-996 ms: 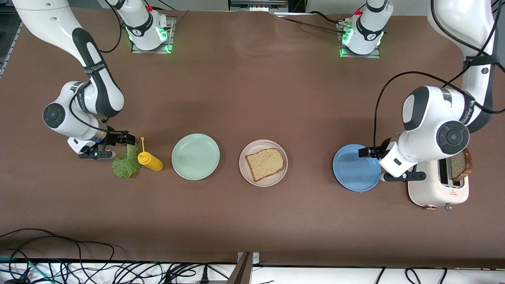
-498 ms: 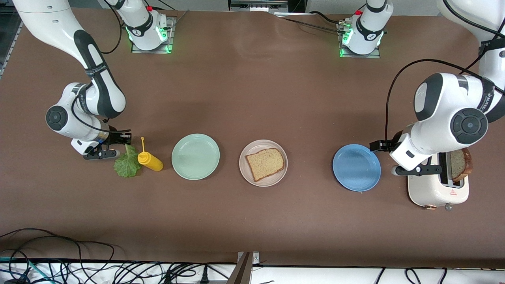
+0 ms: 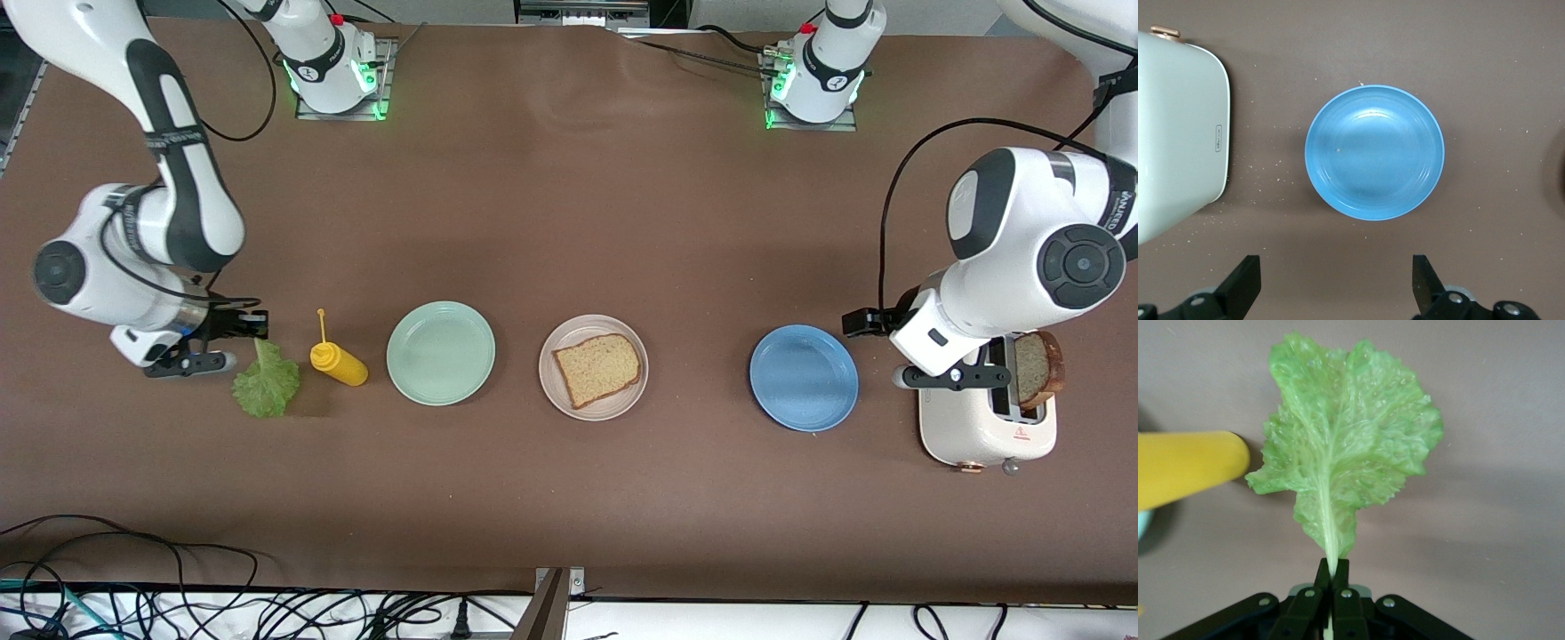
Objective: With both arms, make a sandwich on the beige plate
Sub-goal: 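Grasp the lettuce leaf with the right gripper and lift it, then carry the lettuce with the right gripper over the bread on the beige plate, then lower the lettuce onto the bread and open the right gripper, then move the right gripper back toward the yellow bottle, then grasp the yellow bottle with the right gripper while the left gripper grasps bread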
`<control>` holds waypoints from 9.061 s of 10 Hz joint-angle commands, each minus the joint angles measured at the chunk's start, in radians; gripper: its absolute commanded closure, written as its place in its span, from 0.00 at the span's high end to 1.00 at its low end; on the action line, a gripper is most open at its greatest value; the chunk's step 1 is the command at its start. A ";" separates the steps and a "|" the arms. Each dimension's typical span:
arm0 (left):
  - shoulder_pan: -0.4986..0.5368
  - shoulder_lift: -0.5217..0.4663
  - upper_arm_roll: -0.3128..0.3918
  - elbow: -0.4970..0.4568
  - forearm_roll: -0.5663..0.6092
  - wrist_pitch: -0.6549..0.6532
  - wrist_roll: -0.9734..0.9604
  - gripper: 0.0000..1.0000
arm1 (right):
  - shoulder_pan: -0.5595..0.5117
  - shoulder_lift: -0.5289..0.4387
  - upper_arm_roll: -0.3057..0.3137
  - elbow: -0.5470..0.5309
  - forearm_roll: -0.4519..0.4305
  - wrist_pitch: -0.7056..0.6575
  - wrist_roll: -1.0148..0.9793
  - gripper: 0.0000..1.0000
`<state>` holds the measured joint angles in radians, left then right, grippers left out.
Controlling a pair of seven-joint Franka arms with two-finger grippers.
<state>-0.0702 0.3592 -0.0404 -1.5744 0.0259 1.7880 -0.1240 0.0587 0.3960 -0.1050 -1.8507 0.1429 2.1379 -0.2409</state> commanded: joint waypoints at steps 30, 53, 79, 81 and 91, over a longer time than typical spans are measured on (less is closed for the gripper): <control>0.006 -0.243 0.065 0.048 -0.037 -0.245 0.149 1.00 | 0.731 0.518 0.096 0.547 0.000 0.640 1.838 1.00; 0.158 -0.037 0.080 0.163 0.068 -0.162 0.345 1.00 | 0.249 -0.125 -0.332 0.055 0.148 -0.347 -0.359 1.00; 0.291 0.256 0.086 0.252 0.095 0.076 0.529 0.07 | 0.050 0.320 -0.139 0.019 1.305 -0.225 -2.057 0.86; 0.291 0.264 0.085 0.252 0.164 0.076 0.590 0.00 | 0.050 0.320 -0.139 0.019 1.305 -0.227 -2.077 0.17; 0.291 0.261 0.080 0.254 0.085 0.068 0.514 0.00 | 0.105 0.261 -0.134 0.269 0.841 -0.159 -1.397 0.00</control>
<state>0.2135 0.6026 0.0482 -1.3551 0.1353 1.8716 0.4108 0.1383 0.6734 -0.2489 -1.6402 1.0985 1.9522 -1.7893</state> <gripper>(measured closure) 0.903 0.872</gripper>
